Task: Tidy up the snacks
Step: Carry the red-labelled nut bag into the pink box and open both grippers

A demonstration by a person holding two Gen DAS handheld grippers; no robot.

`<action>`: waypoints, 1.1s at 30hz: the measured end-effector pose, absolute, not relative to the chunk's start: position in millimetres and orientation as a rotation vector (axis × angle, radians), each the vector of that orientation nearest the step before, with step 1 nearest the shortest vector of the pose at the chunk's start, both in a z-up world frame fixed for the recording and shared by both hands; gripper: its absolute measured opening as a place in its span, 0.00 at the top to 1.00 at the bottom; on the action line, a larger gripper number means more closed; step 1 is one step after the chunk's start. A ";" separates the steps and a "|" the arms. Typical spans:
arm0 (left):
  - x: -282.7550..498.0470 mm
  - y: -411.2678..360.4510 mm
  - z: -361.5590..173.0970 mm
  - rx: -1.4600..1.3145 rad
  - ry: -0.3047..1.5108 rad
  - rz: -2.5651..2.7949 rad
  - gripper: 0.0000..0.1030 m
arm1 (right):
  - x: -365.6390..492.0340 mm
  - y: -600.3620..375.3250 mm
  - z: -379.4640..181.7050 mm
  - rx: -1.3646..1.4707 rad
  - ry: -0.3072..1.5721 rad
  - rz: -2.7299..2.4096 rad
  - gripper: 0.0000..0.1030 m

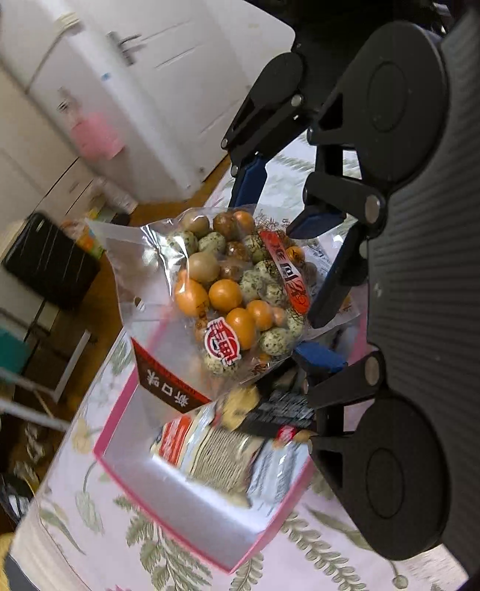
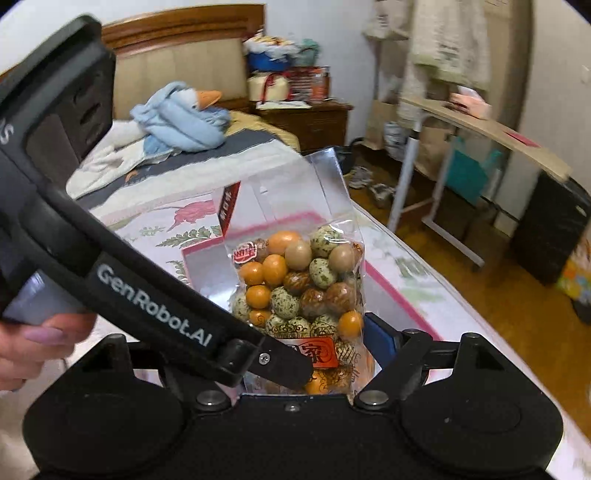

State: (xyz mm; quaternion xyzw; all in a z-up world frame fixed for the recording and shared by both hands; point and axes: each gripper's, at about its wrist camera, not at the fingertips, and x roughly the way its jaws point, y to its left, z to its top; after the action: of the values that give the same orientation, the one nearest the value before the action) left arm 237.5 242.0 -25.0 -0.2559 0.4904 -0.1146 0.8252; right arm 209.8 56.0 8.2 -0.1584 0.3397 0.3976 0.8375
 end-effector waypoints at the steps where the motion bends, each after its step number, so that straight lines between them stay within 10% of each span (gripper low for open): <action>1: 243.8 246.8 -30.7 -0.560 1.049 -0.228 0.43 | 214.3 63.9 5.0 -0.347 0.724 0.856 0.19; 15: 266.3 262.5 -92.8 -0.599 1.151 -0.044 0.38 | 249.9 101.2 -59.3 -0.435 0.843 0.907 0.19; 33: 183.6 221.4 -27.2 -0.288 0.950 -0.155 0.34 | 149.4 10.7 -0.7 -0.186 0.743 0.538 0.14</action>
State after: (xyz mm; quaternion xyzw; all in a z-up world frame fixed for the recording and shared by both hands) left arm 183.6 221.4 -27.2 -0.1382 0.4554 -0.0743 0.8763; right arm 149.4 10.7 -0.7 -0.0895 0.3580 0.2592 0.8926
